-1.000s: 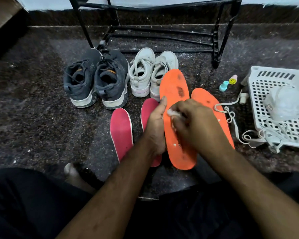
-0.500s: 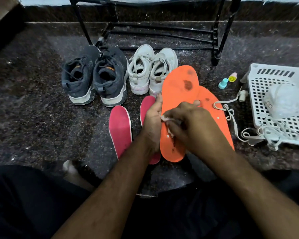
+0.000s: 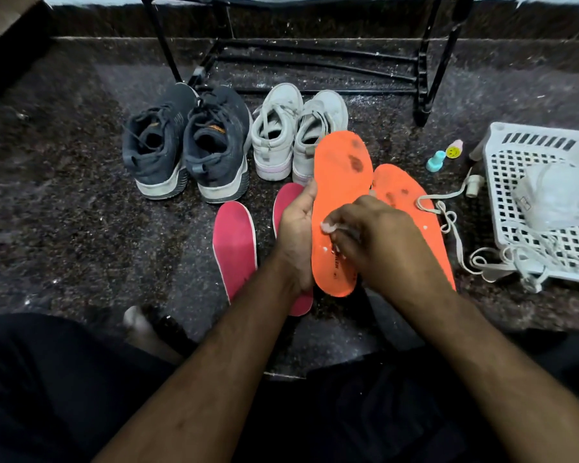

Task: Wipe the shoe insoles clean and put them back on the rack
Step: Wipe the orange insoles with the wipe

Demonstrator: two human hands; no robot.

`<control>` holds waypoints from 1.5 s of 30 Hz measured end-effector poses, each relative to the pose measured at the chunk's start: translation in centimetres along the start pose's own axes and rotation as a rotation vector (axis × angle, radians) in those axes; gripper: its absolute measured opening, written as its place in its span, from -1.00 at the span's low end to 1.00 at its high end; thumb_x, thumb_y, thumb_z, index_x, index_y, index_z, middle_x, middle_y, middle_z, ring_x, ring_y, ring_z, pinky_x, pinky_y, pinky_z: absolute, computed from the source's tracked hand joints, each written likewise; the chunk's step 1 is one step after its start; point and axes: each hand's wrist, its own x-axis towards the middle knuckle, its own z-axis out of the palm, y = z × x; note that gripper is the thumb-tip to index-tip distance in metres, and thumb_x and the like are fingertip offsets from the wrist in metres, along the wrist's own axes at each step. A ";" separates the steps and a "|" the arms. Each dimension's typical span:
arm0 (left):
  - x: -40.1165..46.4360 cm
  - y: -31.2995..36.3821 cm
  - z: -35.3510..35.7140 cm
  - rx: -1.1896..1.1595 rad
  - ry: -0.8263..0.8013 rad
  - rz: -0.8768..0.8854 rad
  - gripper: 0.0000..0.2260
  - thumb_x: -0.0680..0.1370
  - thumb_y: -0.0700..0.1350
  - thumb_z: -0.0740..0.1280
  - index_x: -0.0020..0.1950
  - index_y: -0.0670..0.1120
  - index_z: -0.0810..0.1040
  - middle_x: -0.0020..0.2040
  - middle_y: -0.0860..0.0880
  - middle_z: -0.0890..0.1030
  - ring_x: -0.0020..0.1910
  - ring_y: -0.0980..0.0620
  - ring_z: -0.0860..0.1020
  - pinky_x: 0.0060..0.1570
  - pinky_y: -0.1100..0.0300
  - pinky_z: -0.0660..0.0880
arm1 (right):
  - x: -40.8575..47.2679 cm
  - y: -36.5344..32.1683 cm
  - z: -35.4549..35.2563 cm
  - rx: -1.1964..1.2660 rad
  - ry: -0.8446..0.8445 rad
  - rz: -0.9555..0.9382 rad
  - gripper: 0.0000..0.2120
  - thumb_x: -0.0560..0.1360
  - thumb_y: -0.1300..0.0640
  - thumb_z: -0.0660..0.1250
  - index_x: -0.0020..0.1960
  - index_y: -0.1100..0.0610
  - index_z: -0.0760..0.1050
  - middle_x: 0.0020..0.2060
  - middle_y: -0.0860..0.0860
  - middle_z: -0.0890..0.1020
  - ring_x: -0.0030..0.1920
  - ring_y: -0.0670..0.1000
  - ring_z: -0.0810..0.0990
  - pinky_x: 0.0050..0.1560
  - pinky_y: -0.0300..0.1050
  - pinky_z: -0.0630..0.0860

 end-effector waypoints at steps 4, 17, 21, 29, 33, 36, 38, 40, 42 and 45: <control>0.2 -0.7 0.0 -0.017 0.003 0.006 -0.53 0.55 0.21 0.19 0.14 -0.14 0.61 -0.10 -0.12 0.67 -0.16 -0.03 0.62 -0.01 0.10 0.50 | 2.3 2.6 -0.6 -0.040 0.122 0.163 -0.82 0.49 0.19 0.41 0.08 0.08 0.66 -0.09 0.08 0.60 -0.06 0.15 0.61 0.01 0.01 0.51; 0.2 -0.3 0.0 -0.065 0.001 -0.004 -0.46 0.63 0.24 0.09 0.15 -0.15 0.64 0.01 -0.15 0.65 -0.05 -0.07 0.62 0.09 0.10 0.53 | 1.9 1.6 -0.4 0.049 0.123 0.171 -0.82 0.48 0.22 0.43 0.05 0.08 0.69 -0.15 0.04 0.60 -0.11 0.09 0.61 -0.02 -0.16 0.42; -0.1 0.8 0.1 -0.020 -0.021 -0.033 -0.33 0.58 0.30 0.10 0.27 -0.25 0.59 0.28 -0.29 0.51 0.30 -0.24 0.47 0.48 -0.09 0.24 | -0.4 -1.4 0.2 0.051 0.025 -0.002 -0.80 0.47 0.15 0.34 0.04 0.07 0.67 -0.13 0.06 0.59 -0.11 0.14 0.62 -0.08 0.06 0.54; 0.1 0.4 0.1 -0.112 -0.027 -0.011 -0.41 0.66 0.22 0.01 0.39 -0.21 0.46 0.23 -0.23 0.55 0.25 -0.16 0.51 0.50 -0.03 0.23 | 1.9 0.6 -0.3 0.069 0.155 0.130 -0.88 0.47 0.19 0.43 0.01 0.08 0.60 -0.15 -0.01 0.60 -0.12 0.05 0.58 -0.09 -0.22 0.34; 0.0 0.9 0.3 -0.117 -0.084 0.021 -0.32 0.64 0.27 0.02 0.58 -0.19 0.21 0.51 -0.38 0.26 0.43 -0.42 0.33 0.47 -0.31 0.18 | -0.4 -2.3 1.0 0.116 0.066 0.031 -0.88 0.49 0.14 0.36 0.01 0.05 0.62 -0.17 0.01 0.54 -0.13 0.06 0.54 -0.08 0.00 0.42; -0.1 1.0 0.3 -0.109 -0.104 0.020 -0.21 0.58 0.40 -0.02 0.60 -0.17 0.18 0.53 -0.38 0.22 0.44 -0.43 0.31 0.45 -0.31 0.21 | -0.7 -2.5 1.1 0.091 0.084 0.009 -0.87 0.53 0.15 0.37 0.05 0.12 0.64 -0.13 0.07 0.48 -0.13 0.09 0.54 -0.11 0.03 0.45; 0.0 0.9 0.3 -0.126 -0.092 0.043 -0.15 0.55 0.44 -0.05 0.61 -0.18 0.15 0.54 -0.31 0.24 0.48 -0.32 0.30 0.50 -0.23 0.15 | 0.6 -1.1 0.9 0.042 0.149 0.055 -0.87 0.54 0.16 0.39 0.06 0.15 0.66 -0.12 0.06 0.46 -0.12 0.10 0.54 -0.07 -0.06 0.46; 0.1 0.9 0.1 -0.138 -0.107 0.063 -0.14 0.55 0.46 -0.10 0.60 -0.17 0.16 0.43 -0.27 0.40 0.35 -0.22 0.43 0.46 -0.10 0.26 | 1.8 -0.2 0.6 0.025 0.193 0.080 -0.87 0.53 0.19 0.42 0.06 0.15 0.68 -0.15 0.03 0.47 -0.10 0.08 0.55 -0.06 -0.22 0.36; 0.0 1.3 -0.2 -0.157 -0.102 0.059 -0.15 0.54 0.45 -0.08 0.54 -0.20 0.27 0.22 -0.32 0.57 0.17 -0.24 0.59 0.29 -0.09 0.50 | 1.6 -0.6 0.7 0.040 0.139 0.052 -0.86 0.52 0.20 0.43 0.07 0.11 0.68 -0.14 0.04 0.52 -0.10 0.08 0.57 -0.04 -0.18 0.39; -0.1 1.6 -0.4 -0.144 -0.151 0.023 -0.17 0.52 0.46 0.02 0.43 -0.20 0.43 0.39 -0.47 0.38 0.37 -0.52 0.35 0.42 -0.37 0.23 | -0.5 -2.2 0.7 0.126 0.015 -0.048 -0.83 0.51 0.22 0.40 0.08 0.09 0.67 -0.13 0.02 0.55 -0.11 0.03 0.58 -0.05 -0.08 0.46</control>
